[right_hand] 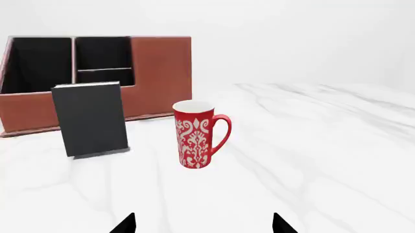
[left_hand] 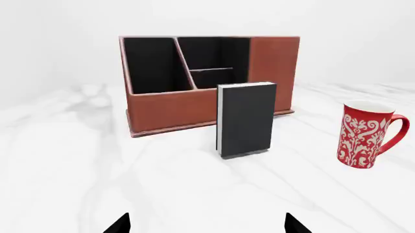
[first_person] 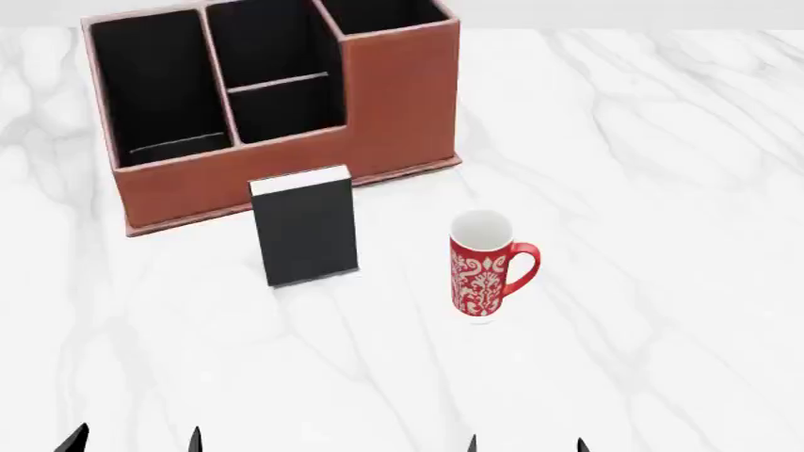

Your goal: Pick up the book and place it in the front compartment of the caddy.

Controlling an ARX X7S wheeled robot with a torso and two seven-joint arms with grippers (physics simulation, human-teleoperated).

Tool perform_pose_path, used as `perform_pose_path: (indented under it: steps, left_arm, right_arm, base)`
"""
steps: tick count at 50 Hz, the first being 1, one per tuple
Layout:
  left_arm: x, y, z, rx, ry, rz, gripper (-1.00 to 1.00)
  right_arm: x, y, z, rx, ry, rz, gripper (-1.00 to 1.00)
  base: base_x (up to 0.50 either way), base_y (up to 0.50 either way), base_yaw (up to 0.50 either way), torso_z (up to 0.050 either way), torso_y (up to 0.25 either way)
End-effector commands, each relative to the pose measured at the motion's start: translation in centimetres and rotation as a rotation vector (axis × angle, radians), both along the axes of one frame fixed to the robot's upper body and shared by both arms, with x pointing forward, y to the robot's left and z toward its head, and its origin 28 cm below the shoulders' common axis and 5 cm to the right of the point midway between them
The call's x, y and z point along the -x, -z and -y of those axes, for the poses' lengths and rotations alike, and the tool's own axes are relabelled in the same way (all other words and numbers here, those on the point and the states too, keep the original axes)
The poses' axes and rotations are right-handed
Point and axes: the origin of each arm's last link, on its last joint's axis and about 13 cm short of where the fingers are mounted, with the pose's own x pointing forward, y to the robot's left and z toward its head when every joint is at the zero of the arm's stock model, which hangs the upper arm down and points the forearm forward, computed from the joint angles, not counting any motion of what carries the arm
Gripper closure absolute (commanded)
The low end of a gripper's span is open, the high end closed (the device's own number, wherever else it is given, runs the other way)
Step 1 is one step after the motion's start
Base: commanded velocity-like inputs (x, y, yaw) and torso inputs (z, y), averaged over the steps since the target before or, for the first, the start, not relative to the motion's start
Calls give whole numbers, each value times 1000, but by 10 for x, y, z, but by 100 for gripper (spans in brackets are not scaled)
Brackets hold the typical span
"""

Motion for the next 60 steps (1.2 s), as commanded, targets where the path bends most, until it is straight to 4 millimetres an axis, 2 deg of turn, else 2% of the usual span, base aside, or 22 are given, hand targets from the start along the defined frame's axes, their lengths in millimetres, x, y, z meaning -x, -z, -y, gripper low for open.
perform_pose_path:
  steps: [1,2,3,5,7,8,9,12,29,30,31,32,52,56,60]
  left_arm:
    - [1,-2,1,154,22,-71,-100]
    - [0,-11,-8,308,31,-120,-100]
    - [2,-10,-1,446,70,-165,-100]
    - [0,-7,-1,134,22,-35,-100]
    - [1,-5,0,150,26,-51,-100]
    - [0,-4,0,71,0,-26,-100]
    - [0,-2,1,-92,-8,63,-100]
    - [1,-2,2,29,1,5,-100]
    - [0,-2,2,-2,13,-8,-100]
    - [-32,-8,6,29,-4,111,-100]
    - [1,0,15,25,24,-2,-100]
    - [2,-3,3,11,24,-10,-100]
    - [4,0,6,7,59,-63,-100]
    - [3,-3,6,-14,61,-74,-100]
    - [2,-8,5,-26,66,-78,-100]
  right_arm:
    - [2,-5,5,-158,-60,-30,-100]
    - [2,-8,8,-302,-87,-45,-100]
    - [2,-11,2,-439,-92,-9,-100]
    - [1,-7,1,-279,-62,1,-100]
    - [0,-3,1,-44,-2,8,-100]
    - [0,-1,0,13,12,5,-100]
    - [0,0,-1,9,6,7,-100]
    - [0,0,-1,16,7,8,-100]
    - [0,-3,0,-1,5,11,-100]
    - [-35,-19,9,-4,18,168,-100]
    - [-1,-4,-1,-5,-2,22,-100]
    - [1,-4,-1,-8,-2,21,-100]
    - [1,-3,-3,-28,18,11,-100]
    - [1,-7,-3,-24,15,17,-100]
    - [-3,-20,-1,-29,28,38,-100]
  base:
    - [0,0,0,0,0]
    - [0,0,0,0,0]
    - [0,0,0,0,0]
    - [0,0,0,0,0]
    - [0,0,0,0,0]
    - [0,0,0,0,0]
    - [0,0,0,0,0]
    - [0,0,0,0,0]
    - [0,0,0,0,0]
    - [0,0,0,0,0]
    - [0,0,0,0,0]
    - [0,0,0,0,0]
    - [0,0,0,0,0]
    - [0,0,0,0,0]
    - [0,0,0,0,0]
